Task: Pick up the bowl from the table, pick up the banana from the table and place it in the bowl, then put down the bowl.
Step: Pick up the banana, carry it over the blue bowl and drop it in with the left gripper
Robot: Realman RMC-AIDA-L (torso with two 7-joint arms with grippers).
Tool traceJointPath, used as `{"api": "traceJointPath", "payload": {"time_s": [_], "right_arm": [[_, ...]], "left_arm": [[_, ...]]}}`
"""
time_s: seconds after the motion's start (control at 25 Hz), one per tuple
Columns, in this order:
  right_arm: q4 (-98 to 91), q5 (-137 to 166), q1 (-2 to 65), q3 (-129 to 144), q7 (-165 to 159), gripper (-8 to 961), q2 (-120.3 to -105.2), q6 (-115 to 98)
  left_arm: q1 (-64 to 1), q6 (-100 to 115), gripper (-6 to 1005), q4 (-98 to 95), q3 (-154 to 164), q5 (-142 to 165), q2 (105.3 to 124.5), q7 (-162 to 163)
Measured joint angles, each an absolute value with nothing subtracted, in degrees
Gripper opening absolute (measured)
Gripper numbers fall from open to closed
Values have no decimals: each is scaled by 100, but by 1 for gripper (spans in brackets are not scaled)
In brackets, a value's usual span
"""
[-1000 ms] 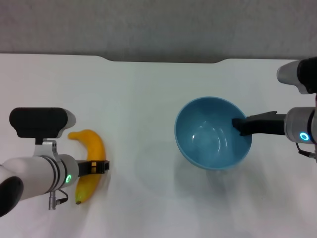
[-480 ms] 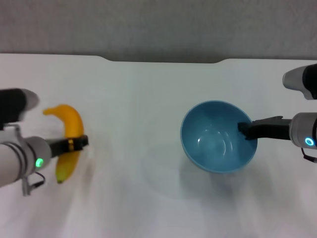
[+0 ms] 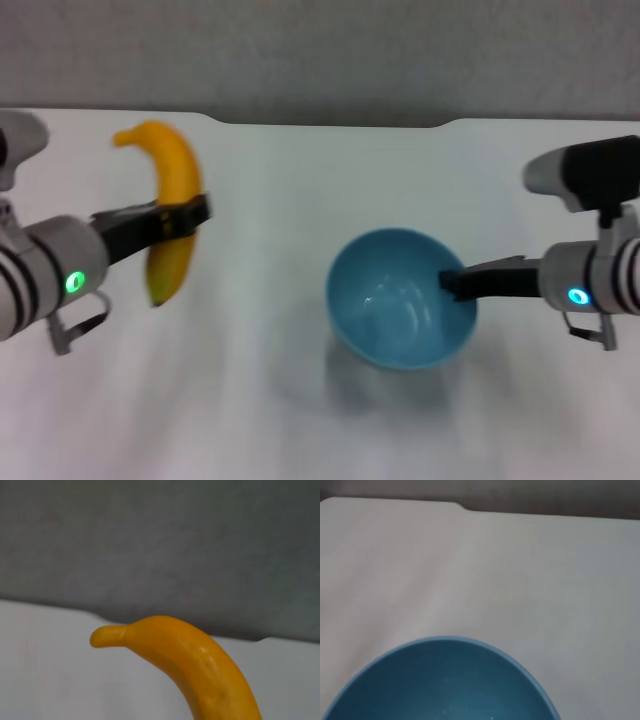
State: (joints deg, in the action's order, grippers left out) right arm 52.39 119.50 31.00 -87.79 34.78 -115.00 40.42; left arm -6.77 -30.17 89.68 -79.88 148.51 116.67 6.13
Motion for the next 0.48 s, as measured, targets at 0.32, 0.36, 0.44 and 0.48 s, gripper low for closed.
{"api": "traceJointPath", "payload": {"time_s": [0.32, 0.36, 0.44, 0.48], "right_arm": [[4548, 11254, 3693, -8388, 3484, 35, -11517, 3987], [4501, 11130, 3780, -8316, 3484, 35, -11518, 3948], [4491, 11069, 3821, -8296, 3483, 35, -11519, 3934], [4482, 11006, 3870, -8279, 3480, 35, -11520, 3929]], "left_arm": [[-892, -2848, 543, 9166, -7600, 13587, 11686, -468], [-950, -2783, 544, 9132, -7513, 13385, 11687, -619], [-977, -2708, 548, 9098, -7417, 13250, 11687, -750], [-990, -2664, 550, 9072, -7360, 13191, 11687, -823]]}}
